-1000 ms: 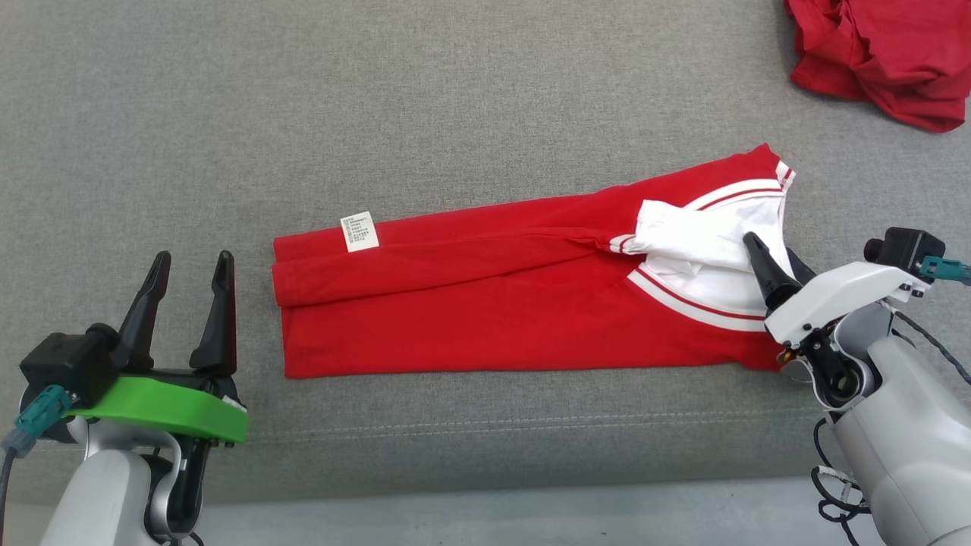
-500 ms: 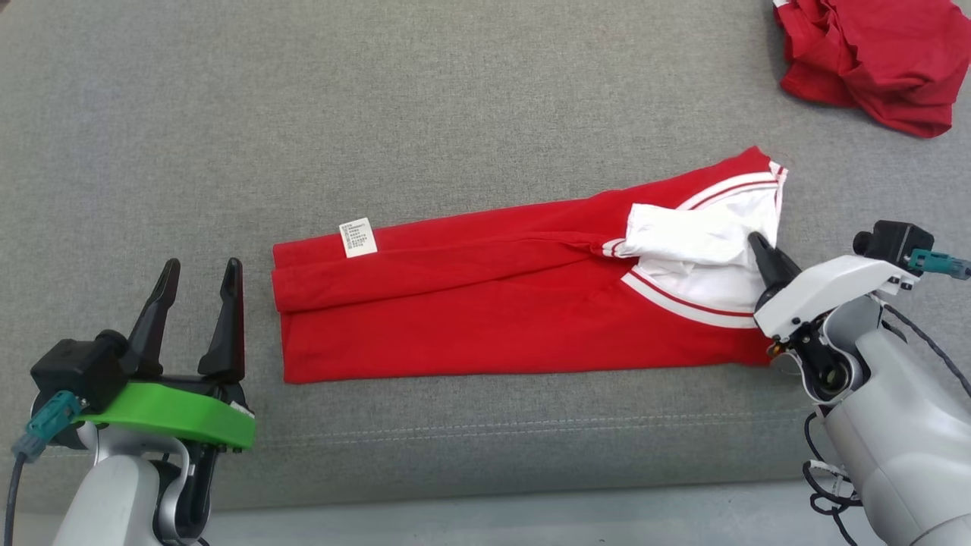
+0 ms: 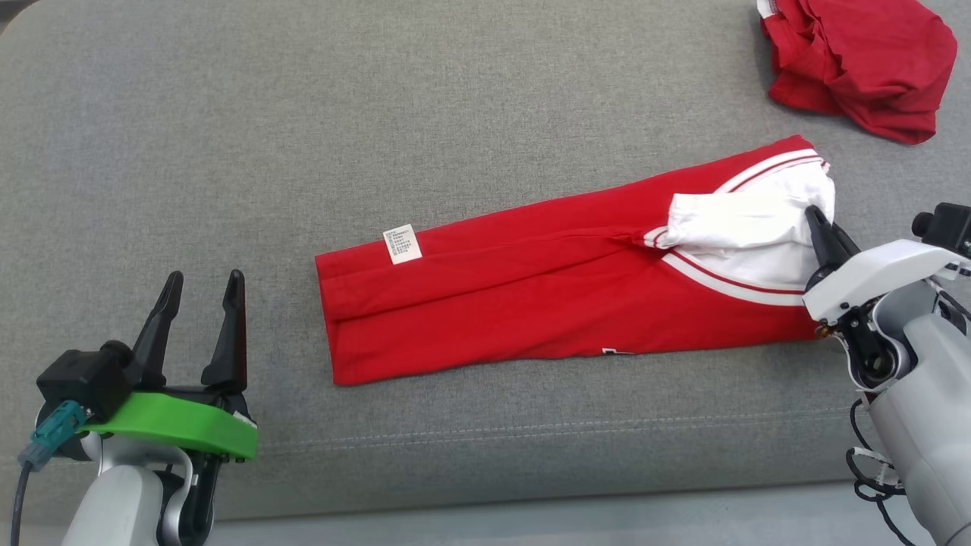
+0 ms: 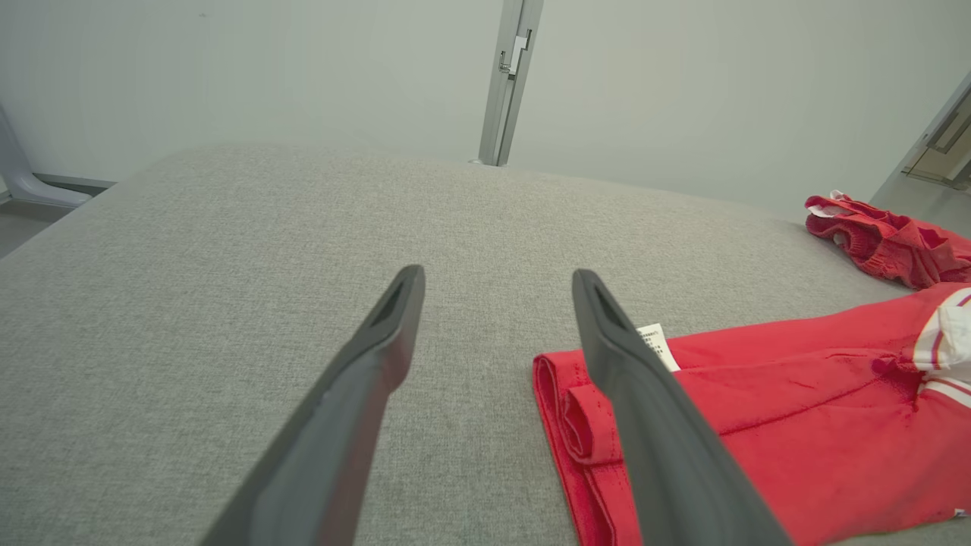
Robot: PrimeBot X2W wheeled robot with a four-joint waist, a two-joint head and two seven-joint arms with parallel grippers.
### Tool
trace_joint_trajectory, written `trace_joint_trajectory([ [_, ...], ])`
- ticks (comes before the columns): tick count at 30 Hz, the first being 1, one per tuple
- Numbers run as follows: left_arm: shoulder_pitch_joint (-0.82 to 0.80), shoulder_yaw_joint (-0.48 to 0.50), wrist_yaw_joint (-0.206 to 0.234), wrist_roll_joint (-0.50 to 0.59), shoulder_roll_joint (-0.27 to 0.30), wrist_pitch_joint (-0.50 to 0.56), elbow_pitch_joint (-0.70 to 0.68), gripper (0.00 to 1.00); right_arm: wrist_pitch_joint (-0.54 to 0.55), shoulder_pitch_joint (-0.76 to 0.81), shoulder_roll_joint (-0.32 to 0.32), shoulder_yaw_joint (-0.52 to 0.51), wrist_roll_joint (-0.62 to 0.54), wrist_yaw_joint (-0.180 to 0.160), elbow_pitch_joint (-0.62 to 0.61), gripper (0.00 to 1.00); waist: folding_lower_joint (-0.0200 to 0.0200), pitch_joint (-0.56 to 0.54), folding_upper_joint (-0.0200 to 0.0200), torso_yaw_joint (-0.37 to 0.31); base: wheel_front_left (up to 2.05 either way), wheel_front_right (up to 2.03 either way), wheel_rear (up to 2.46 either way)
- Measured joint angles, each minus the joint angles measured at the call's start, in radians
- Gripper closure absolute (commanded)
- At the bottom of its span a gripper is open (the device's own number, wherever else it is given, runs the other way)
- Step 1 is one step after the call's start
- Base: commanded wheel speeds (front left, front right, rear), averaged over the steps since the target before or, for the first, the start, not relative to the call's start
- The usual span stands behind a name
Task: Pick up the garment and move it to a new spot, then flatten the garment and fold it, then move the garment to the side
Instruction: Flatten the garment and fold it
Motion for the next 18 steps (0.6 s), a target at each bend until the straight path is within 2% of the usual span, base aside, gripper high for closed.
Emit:
trace_joint_trajectory([
  [9,0.002,-0.021,-0.008,0.0,-0.024,0.0,0.02,0.0,-0.031,-0.001,0.032,0.091,0.0,0.0,-0.131,1.0,0.0,-0.028,0.0,0.005,0.0,0.0,0.0],
  [18,0.003,-0.019,-0.008,0.007,-0.031,0.0,0.026,0.0,-0.016,-0.008,0.031,0.25,-0.052,0.0,-0.27,1.0,0.0,-0.055,0.0,0.052,0.0,0.0,0.0],
])
